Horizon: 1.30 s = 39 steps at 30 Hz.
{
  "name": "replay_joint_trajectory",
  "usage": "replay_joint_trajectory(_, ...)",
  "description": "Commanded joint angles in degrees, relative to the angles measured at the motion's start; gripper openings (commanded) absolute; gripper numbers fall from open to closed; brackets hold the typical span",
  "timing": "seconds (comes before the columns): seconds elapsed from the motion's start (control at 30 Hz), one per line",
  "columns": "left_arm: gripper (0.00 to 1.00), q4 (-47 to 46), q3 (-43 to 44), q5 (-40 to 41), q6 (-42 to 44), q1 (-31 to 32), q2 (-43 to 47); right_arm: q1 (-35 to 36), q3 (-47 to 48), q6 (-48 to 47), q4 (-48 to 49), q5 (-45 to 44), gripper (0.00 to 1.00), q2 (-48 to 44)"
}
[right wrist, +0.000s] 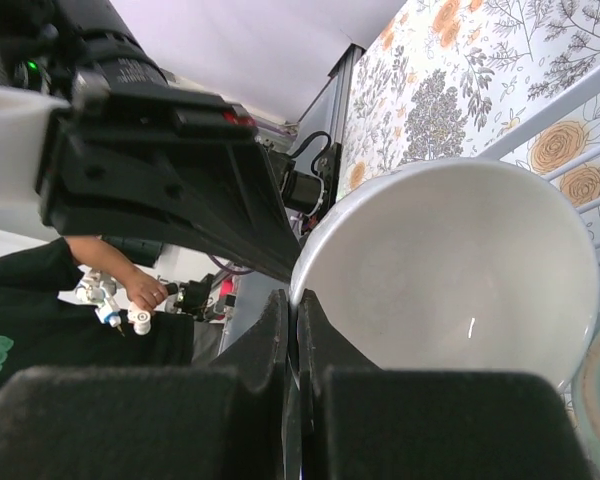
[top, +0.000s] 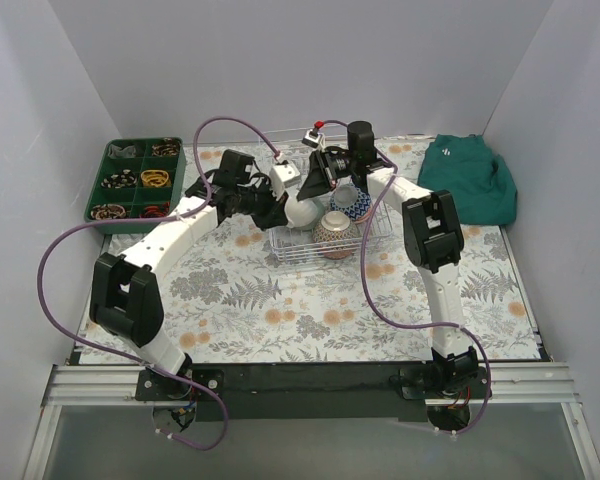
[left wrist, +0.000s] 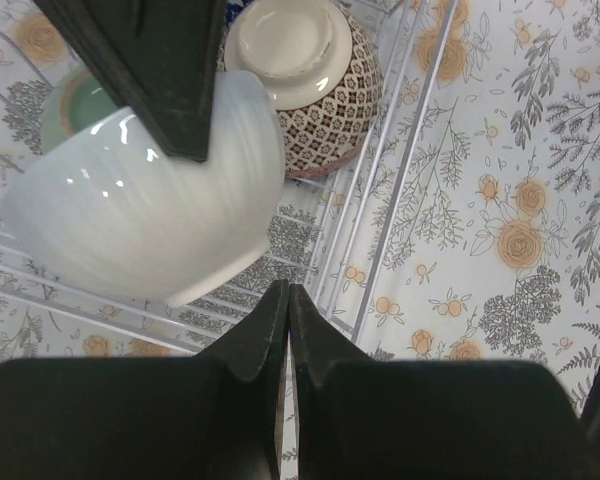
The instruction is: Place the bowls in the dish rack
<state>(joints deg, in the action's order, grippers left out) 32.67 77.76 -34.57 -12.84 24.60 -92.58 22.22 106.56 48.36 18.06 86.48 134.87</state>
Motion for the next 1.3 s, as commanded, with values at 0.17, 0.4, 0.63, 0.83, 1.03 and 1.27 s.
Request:
replay_joint_trajectory(0.17,0.0,-2.8,-0.7,6.1,0.0,1.3,-2.4,-0.7,2.8,-1.6,4.8,-2.5,0.01,4.1)
replay_joint_trajectory(0.4,0.0,-6.8,-0.4,10.7,-1.5,1.2,-4.9,-0.6,2.7,-1.7,4.6,-3.2,0.01,4.9)
replay_joint_trajectory(0.63,0.0,-10.8,-1.6,13.4,-3.4,1.2,-5.6,-0.5,2.7,-2.4,4.3,-4.2,0.15,4.5)
replay_joint_trajectory(0.83,0.0,-14.4,-2.8,15.3,-3.8,1.2,-6.7,-0.5,2.5,-3.4,4.1,-4.8,0.29,3.8)
replay_joint_trajectory(1.03,0.0,-15.3,-2.6,15.1,-4.7,1.2,-7.4,-0.7,2.8,-4.1,3.9,-5.0,0.99,2.9)
replay_joint_trajectory(1.27,0.0,-16.8,-3.1,15.2,-5.4,1.2,-8.1,-2.3,3.1,-5.8,3.7,-5.5,0.99,1.2)
